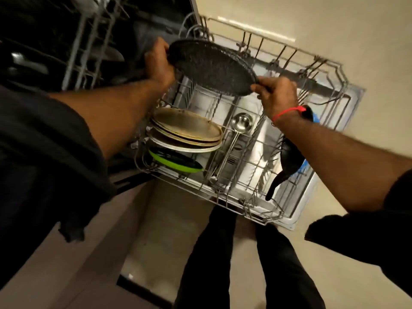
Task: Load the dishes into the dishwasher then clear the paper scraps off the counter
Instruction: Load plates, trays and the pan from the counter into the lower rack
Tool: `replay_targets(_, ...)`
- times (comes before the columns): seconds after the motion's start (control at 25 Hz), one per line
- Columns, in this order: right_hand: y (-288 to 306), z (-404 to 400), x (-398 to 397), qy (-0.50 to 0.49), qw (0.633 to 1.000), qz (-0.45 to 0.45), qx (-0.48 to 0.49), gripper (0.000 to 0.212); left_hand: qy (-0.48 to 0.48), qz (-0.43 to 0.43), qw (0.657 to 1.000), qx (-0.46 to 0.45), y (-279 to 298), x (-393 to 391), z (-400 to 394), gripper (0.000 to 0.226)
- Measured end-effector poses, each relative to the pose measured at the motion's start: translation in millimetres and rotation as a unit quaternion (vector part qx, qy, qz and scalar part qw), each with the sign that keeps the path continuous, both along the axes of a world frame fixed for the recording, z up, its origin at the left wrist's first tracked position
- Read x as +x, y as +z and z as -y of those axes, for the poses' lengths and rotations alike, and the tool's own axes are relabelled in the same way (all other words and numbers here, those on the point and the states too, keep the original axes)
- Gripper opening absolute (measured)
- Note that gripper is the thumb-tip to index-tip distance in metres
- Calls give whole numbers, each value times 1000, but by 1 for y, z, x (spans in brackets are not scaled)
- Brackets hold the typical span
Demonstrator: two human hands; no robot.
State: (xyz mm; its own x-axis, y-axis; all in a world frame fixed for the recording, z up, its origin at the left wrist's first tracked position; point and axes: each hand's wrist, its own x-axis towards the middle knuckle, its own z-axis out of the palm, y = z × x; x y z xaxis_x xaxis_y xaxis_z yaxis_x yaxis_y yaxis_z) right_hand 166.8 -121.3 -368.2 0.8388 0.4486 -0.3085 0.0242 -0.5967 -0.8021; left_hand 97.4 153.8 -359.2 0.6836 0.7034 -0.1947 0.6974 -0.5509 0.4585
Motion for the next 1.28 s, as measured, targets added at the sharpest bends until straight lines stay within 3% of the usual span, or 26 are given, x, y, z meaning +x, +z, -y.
replay_targets(0.2, -62, -23, -3, 34, 998, -6, -45, 20, -13, -73, 997, 16, -60, 5, -26, 26)
replay_targets(0.36, -71, -37, -7, 10, 997, -7, -72, 22, -19, -137, 990, 23, -78, 4, -29, 32)
replay_targets(0.56, -54, -42, -9, 37, 992, -63, -99, 52, -43, -138, 989, 10, -55, -1, -18, 51)
replay_targets(0.72, -22, -21, -19, 35, 989, -75, -125, 67, 2, -94, 995, -18, -24, -27, 13, 64)
replay_targets(0.96, 67, 16, -64, 37, 992, -101, -66, 53, 108, -13, 993, -54, 69, -106, 96, 48)
replay_targets(1.16, 196, 13, -125, 168, 981, -93, -14, 37, 127, 48, 990, -42, 209, -198, 157, 32)
replay_targets(1.28, 270, -9, -173, 240, 969, -52, 33, 34, 191, 81, 978, -14, 282, -263, 180, 28)
